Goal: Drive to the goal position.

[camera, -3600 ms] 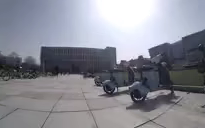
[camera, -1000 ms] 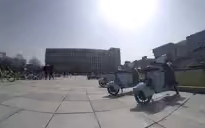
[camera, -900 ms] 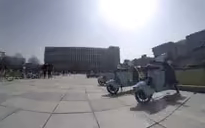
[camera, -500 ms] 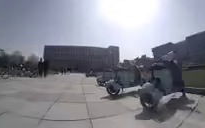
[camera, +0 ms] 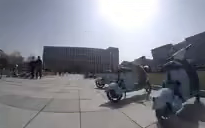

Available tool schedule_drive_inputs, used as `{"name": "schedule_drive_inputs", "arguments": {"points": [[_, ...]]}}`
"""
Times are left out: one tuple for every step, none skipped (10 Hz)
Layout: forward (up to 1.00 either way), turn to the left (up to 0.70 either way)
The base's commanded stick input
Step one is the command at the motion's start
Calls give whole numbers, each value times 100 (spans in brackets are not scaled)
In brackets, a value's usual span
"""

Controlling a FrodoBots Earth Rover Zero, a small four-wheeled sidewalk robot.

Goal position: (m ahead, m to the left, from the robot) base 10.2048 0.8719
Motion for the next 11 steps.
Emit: {"name": "schedule_drive_inputs", "arguments": {"points": [[100,40],[100,40],[100,40],[4,1],[0,20],[0,64],[0,100],[0,100],[0,100],[0,100],[0,100]]}}
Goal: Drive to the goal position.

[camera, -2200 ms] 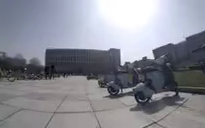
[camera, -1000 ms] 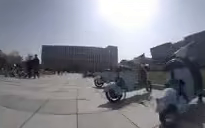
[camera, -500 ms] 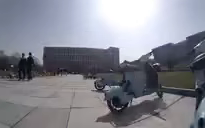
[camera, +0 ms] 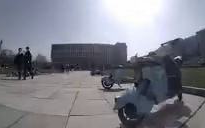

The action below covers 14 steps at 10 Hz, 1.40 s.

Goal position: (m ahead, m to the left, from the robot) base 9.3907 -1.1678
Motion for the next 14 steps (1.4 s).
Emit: {"name": "schedule_drive_inputs", "arguments": {"points": [[0,100],[0,100],[0,98],[0,82],[0,35],[0,0],[0,0],[0,26],[0,71],[0,99],[0,97],[0,94],[0,29],[0,0]]}}
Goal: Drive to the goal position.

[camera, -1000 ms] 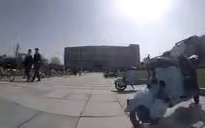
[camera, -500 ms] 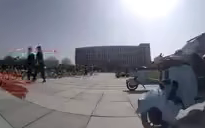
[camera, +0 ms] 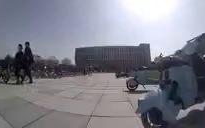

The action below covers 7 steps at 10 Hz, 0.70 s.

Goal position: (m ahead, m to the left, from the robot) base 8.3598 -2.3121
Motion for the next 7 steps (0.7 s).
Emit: {"name": "schedule_drive_inputs", "arguments": {"points": [[0,0],[0,0],[0,0],[0,100],[0,100],[0,100],[0,100]]}}
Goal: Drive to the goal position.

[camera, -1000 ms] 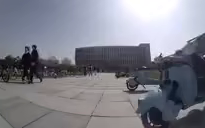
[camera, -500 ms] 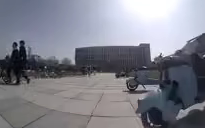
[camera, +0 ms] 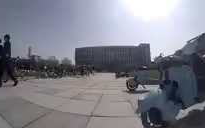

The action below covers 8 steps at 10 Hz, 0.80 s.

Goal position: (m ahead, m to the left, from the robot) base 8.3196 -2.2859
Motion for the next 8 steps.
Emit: {"name": "schedule_drive_inputs", "arguments": {"points": [[0,100],[0,100],[-16,57],[-34,7],[-46,0],[-26,0],[-6,0],[-32,0]]}}
